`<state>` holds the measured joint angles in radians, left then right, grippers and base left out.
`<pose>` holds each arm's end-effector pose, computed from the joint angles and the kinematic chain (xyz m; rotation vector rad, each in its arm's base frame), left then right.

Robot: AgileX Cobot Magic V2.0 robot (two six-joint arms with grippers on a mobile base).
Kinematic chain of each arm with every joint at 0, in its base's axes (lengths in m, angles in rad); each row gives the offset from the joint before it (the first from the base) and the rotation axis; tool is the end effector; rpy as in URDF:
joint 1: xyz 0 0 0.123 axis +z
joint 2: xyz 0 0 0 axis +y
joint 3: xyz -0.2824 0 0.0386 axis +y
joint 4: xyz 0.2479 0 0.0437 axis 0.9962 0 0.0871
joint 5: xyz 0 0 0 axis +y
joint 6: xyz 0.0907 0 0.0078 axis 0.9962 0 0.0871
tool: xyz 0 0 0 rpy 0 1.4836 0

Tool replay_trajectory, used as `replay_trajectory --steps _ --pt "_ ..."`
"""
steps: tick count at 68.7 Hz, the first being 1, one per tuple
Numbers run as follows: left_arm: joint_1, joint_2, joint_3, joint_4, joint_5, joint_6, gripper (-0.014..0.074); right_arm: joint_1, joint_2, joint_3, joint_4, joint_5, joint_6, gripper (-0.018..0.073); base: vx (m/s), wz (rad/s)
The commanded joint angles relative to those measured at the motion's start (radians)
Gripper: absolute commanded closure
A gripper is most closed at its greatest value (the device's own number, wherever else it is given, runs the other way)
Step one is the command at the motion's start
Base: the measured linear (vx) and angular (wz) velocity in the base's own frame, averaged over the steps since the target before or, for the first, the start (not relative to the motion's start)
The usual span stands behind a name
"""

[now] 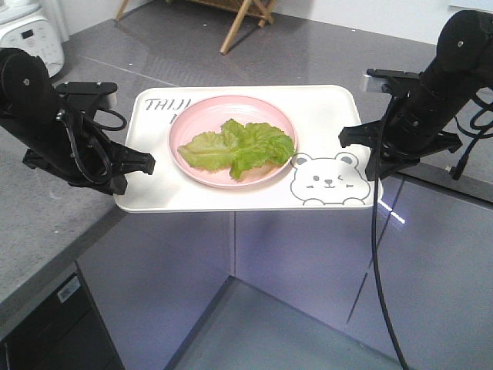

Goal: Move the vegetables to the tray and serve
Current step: 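Hold the tray level with both grippers while the base drives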

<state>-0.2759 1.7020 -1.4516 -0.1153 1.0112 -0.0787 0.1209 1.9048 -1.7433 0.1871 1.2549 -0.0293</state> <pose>0.3452 -0.1070 0.2953 0.2145 2.7521 -0.2473 0.3976 0.0645 0.2935 -0.1643 2.8912 0.2843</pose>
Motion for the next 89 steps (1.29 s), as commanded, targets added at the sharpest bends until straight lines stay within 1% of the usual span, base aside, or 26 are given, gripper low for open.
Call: replay_trajectory --steps 1,41,89 --pt "-0.027 -0.055 -0.036 -0.132 -0.09 0.03 0.0603 0.018 -0.063 -0.026 0.134 0.029 -0.024 0.0564 -0.04 -0.25" --pt "-0.027 -0.055 -0.036 -0.132 -0.09 0.03 0.0603 0.018 -0.063 -0.026 0.134 0.029 -0.024 0.0564 -0.04 -0.23" --pt "-0.027 -0.055 -0.036 -0.132 -0.09 0.03 0.0603 0.018 -0.063 -0.026 0.134 0.029 -0.024 0.0564 -0.04 -0.15"
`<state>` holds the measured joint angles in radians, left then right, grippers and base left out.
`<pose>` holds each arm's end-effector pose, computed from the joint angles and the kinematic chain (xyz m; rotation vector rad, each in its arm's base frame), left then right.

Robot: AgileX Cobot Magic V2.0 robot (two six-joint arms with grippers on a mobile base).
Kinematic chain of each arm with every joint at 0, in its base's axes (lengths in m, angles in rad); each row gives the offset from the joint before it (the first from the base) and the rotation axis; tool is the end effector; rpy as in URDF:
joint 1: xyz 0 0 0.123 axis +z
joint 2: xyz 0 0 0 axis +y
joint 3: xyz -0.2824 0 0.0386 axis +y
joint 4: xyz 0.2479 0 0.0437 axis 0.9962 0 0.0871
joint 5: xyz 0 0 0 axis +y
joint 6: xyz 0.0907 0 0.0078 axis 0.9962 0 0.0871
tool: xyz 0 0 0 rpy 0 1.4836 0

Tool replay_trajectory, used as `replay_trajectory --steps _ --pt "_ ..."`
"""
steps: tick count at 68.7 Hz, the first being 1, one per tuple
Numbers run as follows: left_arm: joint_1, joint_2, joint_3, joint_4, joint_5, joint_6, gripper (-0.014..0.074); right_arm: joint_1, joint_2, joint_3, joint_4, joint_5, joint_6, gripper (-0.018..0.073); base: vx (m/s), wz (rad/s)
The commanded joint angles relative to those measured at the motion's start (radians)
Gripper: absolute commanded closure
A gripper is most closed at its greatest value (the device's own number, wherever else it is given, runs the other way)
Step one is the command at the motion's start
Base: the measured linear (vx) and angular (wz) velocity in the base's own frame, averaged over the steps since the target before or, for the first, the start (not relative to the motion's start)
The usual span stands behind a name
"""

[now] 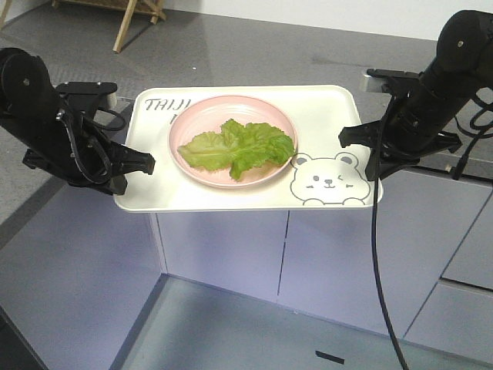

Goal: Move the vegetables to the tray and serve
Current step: 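Hold the tray level with both grippers while the base drives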

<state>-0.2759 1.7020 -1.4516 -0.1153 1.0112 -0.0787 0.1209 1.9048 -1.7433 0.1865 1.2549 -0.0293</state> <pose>0.3452 -0.1070 0.2953 0.2145 2.7521 -0.2473 0.3976 0.0645 0.2935 -0.1645 2.8912 0.2834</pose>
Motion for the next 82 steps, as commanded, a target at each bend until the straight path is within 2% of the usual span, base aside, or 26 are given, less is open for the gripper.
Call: replay_trajectory --steps 1,82 --pt "-0.027 -0.055 -0.036 -0.132 -0.09 0.03 0.0603 0.018 -0.063 -0.026 0.134 0.029 -0.024 0.0564 -0.04 -0.14" --pt "-0.027 -0.055 -0.036 -0.132 -0.09 0.03 0.0603 0.018 -0.063 -0.026 0.134 0.029 -0.024 0.0564 -0.03 -0.12"
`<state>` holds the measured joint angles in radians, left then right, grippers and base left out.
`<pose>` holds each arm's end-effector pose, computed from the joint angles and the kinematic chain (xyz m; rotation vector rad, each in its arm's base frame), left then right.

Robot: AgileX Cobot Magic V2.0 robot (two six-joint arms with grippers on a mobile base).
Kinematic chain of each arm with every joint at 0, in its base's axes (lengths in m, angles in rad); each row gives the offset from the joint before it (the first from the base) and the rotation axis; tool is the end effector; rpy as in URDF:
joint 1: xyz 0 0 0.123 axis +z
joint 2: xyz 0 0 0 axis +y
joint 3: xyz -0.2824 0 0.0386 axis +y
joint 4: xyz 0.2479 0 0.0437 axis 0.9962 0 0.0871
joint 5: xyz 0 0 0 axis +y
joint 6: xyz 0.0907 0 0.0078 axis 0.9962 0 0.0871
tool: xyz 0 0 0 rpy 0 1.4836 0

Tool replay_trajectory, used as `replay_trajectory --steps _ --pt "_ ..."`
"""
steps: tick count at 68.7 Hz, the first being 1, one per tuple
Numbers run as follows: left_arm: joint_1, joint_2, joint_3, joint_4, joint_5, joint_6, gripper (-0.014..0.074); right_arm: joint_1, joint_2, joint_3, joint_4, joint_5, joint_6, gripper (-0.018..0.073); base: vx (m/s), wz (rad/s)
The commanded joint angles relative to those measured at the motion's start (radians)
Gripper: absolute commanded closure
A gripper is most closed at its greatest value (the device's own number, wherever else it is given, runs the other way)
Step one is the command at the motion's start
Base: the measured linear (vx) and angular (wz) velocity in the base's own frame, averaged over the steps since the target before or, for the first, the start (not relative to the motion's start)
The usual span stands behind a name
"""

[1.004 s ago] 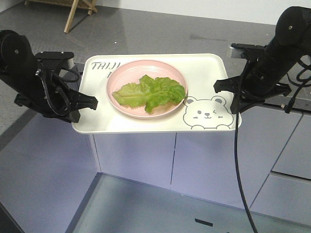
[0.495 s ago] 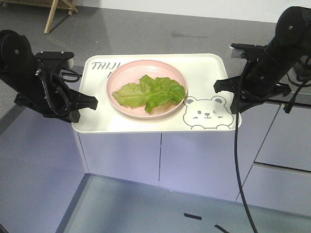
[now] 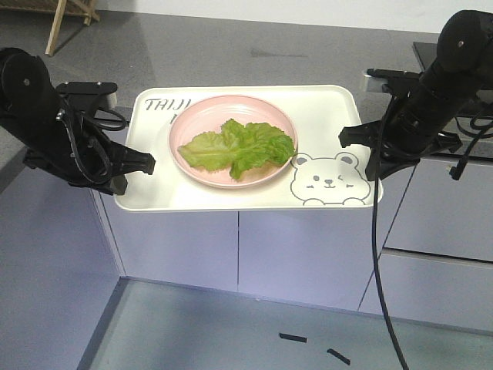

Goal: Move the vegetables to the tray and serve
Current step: 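Hold the tray level with both grippers while the base drives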

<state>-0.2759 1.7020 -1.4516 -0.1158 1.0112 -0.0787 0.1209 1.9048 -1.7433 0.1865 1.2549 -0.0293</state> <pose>0.3452 -0.1070 0.2953 0.2143 2.7522 -0.2480 0.3976 0.0645 0.2935 -0.1645 2.8912 0.2834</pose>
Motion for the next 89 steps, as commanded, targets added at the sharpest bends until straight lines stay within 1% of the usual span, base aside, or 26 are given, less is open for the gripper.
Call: replay_trajectory --steps 1,89 --pt "-0.027 -0.055 -0.036 -0.131 -0.09 0.03 0.0603 0.018 -0.063 -0.026 0.134 0.029 -0.024 0.0564 -0.01 -0.06" --pt "-0.027 -0.055 -0.036 -0.131 -0.09 0.03 0.0603 0.018 -0.063 -0.026 0.134 0.028 -0.023 0.0564 0.01 0.01"
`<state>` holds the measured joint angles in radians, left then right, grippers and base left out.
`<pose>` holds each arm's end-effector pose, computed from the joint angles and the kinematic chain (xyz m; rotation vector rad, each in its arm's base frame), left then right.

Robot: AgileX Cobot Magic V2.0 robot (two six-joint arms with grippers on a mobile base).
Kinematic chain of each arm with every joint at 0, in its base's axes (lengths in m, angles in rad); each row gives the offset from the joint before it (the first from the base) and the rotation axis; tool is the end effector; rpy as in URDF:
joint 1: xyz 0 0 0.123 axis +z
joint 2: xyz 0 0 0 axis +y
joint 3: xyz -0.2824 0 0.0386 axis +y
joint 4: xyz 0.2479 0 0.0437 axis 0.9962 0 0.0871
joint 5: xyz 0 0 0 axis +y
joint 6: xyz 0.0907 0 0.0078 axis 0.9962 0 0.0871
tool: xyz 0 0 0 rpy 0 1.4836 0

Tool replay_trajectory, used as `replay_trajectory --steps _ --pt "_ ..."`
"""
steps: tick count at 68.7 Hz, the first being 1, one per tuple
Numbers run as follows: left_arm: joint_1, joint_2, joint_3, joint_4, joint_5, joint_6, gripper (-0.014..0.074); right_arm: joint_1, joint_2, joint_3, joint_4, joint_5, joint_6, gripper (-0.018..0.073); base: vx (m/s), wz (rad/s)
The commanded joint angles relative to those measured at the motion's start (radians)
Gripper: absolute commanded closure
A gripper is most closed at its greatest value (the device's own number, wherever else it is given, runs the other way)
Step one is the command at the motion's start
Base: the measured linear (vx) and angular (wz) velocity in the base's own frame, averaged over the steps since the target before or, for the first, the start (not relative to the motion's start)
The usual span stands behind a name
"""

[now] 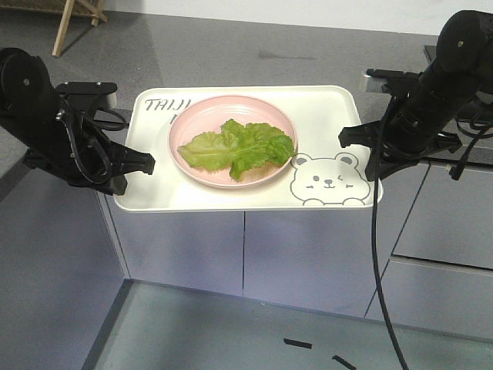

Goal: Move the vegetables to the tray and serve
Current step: 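Hold the tray level with both grippers while the base drives, then keep gripping the tray edges as the base approaches the grey countertop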

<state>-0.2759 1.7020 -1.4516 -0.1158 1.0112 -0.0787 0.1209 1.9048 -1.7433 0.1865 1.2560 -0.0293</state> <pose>0.3452 -0.1070 0.2953 0.2143 2.7522 -0.2480 0.3975 0.0645 0.2935 -0.1647 2.8923 0.2835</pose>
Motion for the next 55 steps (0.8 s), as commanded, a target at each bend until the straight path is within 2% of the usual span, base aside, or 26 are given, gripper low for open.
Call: replay_trajectory --steps 1,55 --pt "-0.027 -0.055 -0.036 -0.131 -0.09 0.03 0.0603 0.018 -0.063 -0.026 0.134 0.027 -0.023 0.0564 0.02 -0.07" --pt "-0.027 -0.055 -0.036 -0.131 -0.09 0.03 0.0603 0.018 -0.063 -0.026 0.134 0.027 -0.023 0.0564 0.02 -0.06"
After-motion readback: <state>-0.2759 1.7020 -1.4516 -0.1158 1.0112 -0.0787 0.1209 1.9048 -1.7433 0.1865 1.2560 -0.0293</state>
